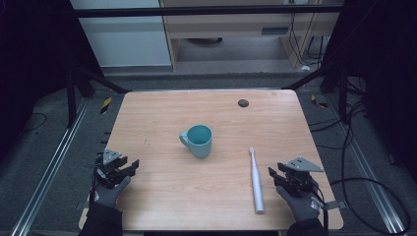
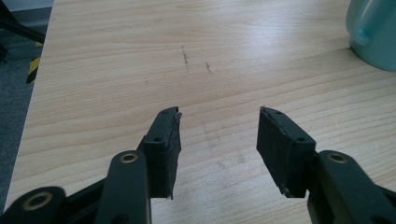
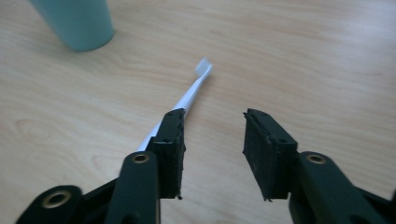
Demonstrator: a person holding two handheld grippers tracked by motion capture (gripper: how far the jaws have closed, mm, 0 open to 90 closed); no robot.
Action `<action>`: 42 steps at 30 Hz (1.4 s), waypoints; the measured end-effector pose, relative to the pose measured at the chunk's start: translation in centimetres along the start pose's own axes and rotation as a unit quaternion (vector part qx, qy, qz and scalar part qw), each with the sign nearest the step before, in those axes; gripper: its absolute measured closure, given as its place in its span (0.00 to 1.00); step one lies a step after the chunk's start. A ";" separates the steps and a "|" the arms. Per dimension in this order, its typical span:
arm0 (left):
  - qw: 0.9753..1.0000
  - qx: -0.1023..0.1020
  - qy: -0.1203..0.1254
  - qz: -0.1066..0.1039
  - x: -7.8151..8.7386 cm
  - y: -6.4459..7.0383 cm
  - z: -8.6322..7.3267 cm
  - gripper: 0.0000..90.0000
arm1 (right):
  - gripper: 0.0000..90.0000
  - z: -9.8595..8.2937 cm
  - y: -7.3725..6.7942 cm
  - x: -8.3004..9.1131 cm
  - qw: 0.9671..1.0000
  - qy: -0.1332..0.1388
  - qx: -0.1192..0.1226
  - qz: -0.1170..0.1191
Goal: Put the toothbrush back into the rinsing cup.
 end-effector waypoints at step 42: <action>1.000 -0.005 -0.018 -0.015 -0.3 0.5 -0.4 0.58 | 1.00 -3.1 -5.9 0.0 0.989 -0.095 -0.003 0.117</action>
Point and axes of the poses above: each handheld gripper's, and its own axes: x roughly backward along the jaws, z roughly out of its top, y roughly to its right, the point moved 5 cm from there along -x, roughly forward along the jaws, and after that the axes turned 15 degrees about y, right-handed, at the moved point
